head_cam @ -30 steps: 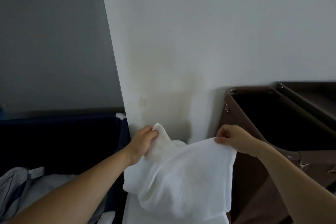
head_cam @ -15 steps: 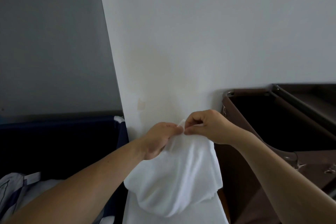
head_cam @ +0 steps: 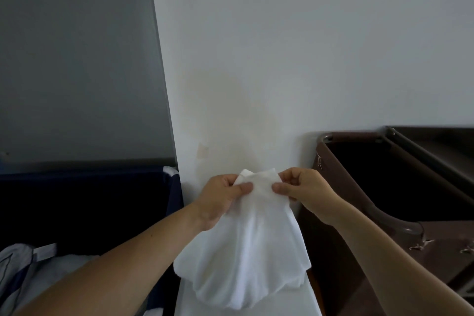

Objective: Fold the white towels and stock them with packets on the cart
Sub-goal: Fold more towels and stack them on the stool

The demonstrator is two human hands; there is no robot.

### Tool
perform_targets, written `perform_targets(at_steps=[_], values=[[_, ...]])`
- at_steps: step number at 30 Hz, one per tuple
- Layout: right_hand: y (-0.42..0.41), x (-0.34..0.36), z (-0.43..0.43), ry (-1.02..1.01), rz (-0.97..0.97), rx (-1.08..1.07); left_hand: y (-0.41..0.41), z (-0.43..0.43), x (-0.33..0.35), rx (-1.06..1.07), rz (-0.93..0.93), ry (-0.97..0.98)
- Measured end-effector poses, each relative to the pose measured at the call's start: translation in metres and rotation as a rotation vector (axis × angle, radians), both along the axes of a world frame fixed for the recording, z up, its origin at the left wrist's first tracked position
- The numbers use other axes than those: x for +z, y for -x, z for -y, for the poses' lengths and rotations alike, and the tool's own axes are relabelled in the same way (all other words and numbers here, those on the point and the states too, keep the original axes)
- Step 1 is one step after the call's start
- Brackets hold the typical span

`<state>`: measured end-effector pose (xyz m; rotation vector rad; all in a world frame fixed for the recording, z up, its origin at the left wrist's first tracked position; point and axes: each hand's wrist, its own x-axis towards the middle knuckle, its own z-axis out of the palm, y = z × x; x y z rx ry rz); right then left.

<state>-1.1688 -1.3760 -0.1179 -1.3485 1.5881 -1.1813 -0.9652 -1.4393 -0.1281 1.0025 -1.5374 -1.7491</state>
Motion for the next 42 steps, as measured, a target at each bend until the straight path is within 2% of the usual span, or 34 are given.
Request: perform_targets(at_steps=[3, 6, 9, 11, 12, 14, 15, 16, 18, 19, 26, 31, 36, 40, 42], values=[[-0.003, -0.003, -0.003, 0.072, 0.107, -0.043, -0.005, 0.001, 0.0, -0.09, 0.017, -0.029], [-0.008, 0.013, -0.011, 0.128, 0.163, 0.057, -0.012, 0.004, 0.005, -0.114, 0.006, -0.019], [-0.008, 0.047, -0.028, 0.077, 0.265, 0.375, -0.013, 0.021, 0.027, 0.226, 0.085, 0.121], [-0.013, 0.069, -0.039, 0.021, 0.337, 0.608, -0.014, 0.034, 0.045, 0.382, -0.001, 0.167], [-0.017, 0.077, -0.042, 0.016, 0.387, 0.654, -0.013, 0.035, 0.053, 0.38, -0.061, 0.196], [-0.023, 0.087, -0.036, 0.054, 0.463, 0.56, -0.007, 0.029, 0.067, 0.332, -0.121, 0.264], [-0.024, 0.087, -0.029, 0.095, 0.422, 0.441, -0.005, 0.023, 0.071, 0.291, -0.102, 0.303], [-0.025, 0.087, -0.02, 0.135, 0.299, 0.303, -0.001, 0.015, 0.073, 0.215, -0.073, 0.334], [-0.027, 0.081, -0.006, 0.214, -0.07, 0.057, 0.006, 0.0, 0.068, 0.011, -0.058, 0.344], [-0.029, 0.075, 0.0, 0.247, -0.172, -0.013, 0.008, -0.005, 0.063, -0.043, -0.053, 0.329], [-0.031, 0.044, 0.006, 0.289, -0.232, -0.106, 0.001, -0.01, 0.04, -0.081, 0.014, 0.365], [-0.031, 0.034, 0.009, 0.252, -0.269, -0.027, -0.002, -0.011, 0.037, -0.107, 0.047, 0.435], [-0.033, 0.03, 0.006, 0.236, -0.426, 0.008, -0.004, -0.012, 0.026, -0.099, 0.249, 0.703], [-0.037, 0.02, 0.008, 0.351, -0.517, -0.014, -0.002, -0.006, 0.023, -0.054, 0.301, 0.803], [-0.042, 0.017, 0.008, 0.368, -0.502, -0.021, -0.002, -0.003, 0.023, -0.061, 0.341, 0.838]])
